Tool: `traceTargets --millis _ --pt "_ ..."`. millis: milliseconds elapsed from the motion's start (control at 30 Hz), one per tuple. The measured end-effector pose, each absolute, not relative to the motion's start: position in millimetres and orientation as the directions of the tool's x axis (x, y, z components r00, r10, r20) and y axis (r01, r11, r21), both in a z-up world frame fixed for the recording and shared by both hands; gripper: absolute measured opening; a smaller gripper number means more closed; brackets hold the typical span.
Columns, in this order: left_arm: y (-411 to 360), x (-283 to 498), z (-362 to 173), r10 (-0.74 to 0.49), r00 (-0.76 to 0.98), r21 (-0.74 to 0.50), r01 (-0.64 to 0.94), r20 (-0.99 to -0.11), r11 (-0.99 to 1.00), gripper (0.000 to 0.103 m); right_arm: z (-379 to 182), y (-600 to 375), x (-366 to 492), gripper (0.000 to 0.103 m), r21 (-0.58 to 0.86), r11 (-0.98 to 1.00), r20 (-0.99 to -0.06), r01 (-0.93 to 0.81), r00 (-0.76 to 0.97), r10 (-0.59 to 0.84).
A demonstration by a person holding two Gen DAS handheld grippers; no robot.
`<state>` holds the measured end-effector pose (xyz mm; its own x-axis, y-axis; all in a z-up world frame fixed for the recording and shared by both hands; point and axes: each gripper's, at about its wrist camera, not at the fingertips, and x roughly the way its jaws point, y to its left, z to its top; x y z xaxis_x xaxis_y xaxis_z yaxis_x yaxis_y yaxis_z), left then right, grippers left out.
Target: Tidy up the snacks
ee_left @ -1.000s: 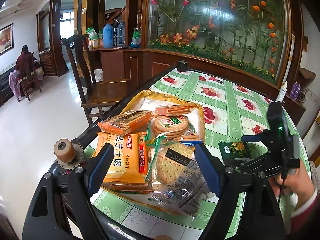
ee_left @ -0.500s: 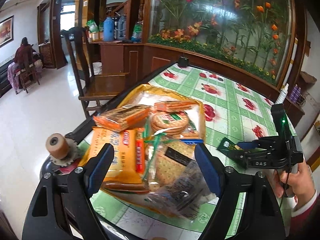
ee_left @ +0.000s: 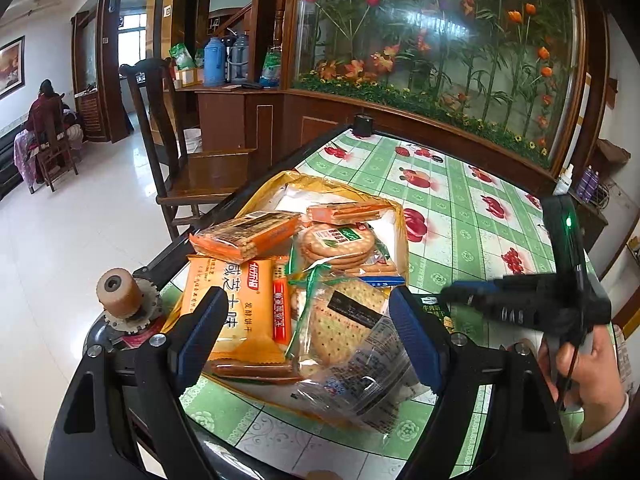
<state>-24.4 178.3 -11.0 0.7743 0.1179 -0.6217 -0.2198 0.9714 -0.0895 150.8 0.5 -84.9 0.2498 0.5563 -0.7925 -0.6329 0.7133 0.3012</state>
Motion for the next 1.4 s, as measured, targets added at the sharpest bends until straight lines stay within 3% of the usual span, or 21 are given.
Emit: traceTargets --millis 33,100,200,267,333,400,500,700,800,867,1200,1400 --pt "178.9 -24.2 -11.6 0.118 0.774 -0.09 -0.22 -0.623 0.971 0.083 -87.1 2.7 144.3 0.029 0.302 0.71 -0.797 -0.636 0.24 0.554" --pt "177.6 -23.4 -12.3 0.114 0.774 -0.09 -0.215 -0.623 0.972 0.083 -86.8 1.4 133.7 0.04 0.304 0.711 -0.787 -0.634 0.254 0.563" --pt "175.5 -22.6 -10.2 0.129 0.777 -0.064 -0.213 -0.616 0.975 0.083 -80.4 -8.6 118.9 0.041 0.285 0.737 -0.754 -0.613 0.332 0.568" --pt "172.9 -21.0 -9.3 0.151 0.776 -0.039 -0.22 -0.612 0.975 0.083 -73.0 -20.0 108.2 0.048 0.273 0.767 -0.719 -0.58 0.406 0.564" --pt "171.2 -17.6 -9.3 0.153 0.769 -0.024 -0.214 -0.621 0.976 0.083 -65.6 -32.4 98.2 0.077 0.268 0.789 -0.667 -0.553 0.484 0.566" --pt "169.6 -17.2 -8.6 0.185 0.766 0.0 -0.234 -0.616 0.972 0.083 -59.7 -45.1 88.5 0.085 0.275 0.795 -0.608 -0.541 0.542 0.58" --pt "167.1 -16.8 -7.2 0.214 0.76 0.026 -0.251 -0.614 0.968 0.083 -57.9 -60.5 84.3 0.086 0.315 0.792 -0.55 -0.522 0.58 0.601" --pt "170.6 -22.8 2.3 0.22 0.769 -0.001 -0.276 -0.6 0.961 0.083 -58.4 -75.8 91.9 0.087 0.397 0.782 -0.527 -0.481 0.578 0.623" --pt "170.9 -24.7 8.2 0.223 0.771 0.0 -0.278 -0.597 0.961 0.084 -58.5 -73.7 90.6 0.093 0.385 0.792 -0.533 -0.475 0.586 0.61" --pt "168.8 -27.6 10.7 0.227 0.771 0.015 -0.272 -0.594 0.962 0.087 -57.8 -71.3 87.7 0.093 0.373 0.794 -0.533 -0.48 0.589 0.607" --pt "156.5 -46.9 30.2 0.214 0.808 0.016 -0.246 -0.55 0.969 0.087 -51.9 -64.1 74.4 0.097 0.308 0.805 -0.525 -0.508 0.614 0.589" --pt "149.2 -53.1 36.7 0.277 0.801 0.068 -0.285 -0.531 0.956 0.087 -48.7 -69.0 69.5 0.099 0.308 0.805 -0.506 -0.507 0.629 0.59"
